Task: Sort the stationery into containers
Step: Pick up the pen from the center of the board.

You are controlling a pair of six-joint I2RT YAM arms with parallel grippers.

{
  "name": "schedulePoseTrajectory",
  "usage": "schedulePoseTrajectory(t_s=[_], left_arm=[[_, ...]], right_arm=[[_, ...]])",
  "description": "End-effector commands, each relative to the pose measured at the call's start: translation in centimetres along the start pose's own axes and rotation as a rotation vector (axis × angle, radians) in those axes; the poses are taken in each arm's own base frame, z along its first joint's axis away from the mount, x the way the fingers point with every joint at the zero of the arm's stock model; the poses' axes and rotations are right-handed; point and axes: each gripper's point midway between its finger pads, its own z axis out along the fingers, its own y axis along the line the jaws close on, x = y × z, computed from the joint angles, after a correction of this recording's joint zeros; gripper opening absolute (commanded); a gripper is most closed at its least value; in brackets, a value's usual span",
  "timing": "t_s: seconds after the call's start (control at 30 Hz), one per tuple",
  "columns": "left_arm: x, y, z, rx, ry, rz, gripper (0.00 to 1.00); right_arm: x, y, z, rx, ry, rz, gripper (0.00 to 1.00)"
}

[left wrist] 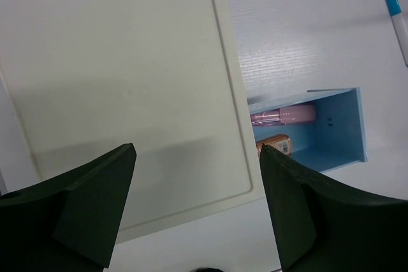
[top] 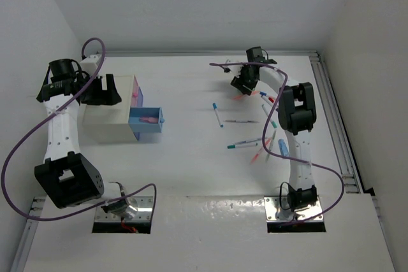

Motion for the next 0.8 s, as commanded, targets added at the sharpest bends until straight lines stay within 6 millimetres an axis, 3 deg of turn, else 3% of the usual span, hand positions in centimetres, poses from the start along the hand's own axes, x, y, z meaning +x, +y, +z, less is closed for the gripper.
schedulePoseTrajectory(t_s=[0.0,0.27,0.47,0.63,0.77], left_arm=[[-1.4,0.0,-0.9,0.003,-0.041,0.006,0.85],[-1.6,0.1,-0.8,0.002,-0.039,0.001,0.85],[-1.5,0.4,-0.8,-0.016,-0.030,0.000,0.85],[-1.4,0.5,-0.7,-0.017,-0.027,-0.001,0.85],[-1.5,0.4,-0.8,-0.017,-0.031,0.001,0.85]], right_arm=[[-1.0,-0.8,-1.3,0.017,-0.013,-0.074,0.64],[0.1,-0.5,-0.2,-0.017,0.008,-0.151,0.49],[0.8,-0.1,0.7,-0.046,0.013,-0.193,0.29],[0.2,0.0,0.2,-0.055,-0.008,-0.201,0.06],[-1.0,-0.4,-1.3,-0.022,-0.050,-0.170,0.00]])
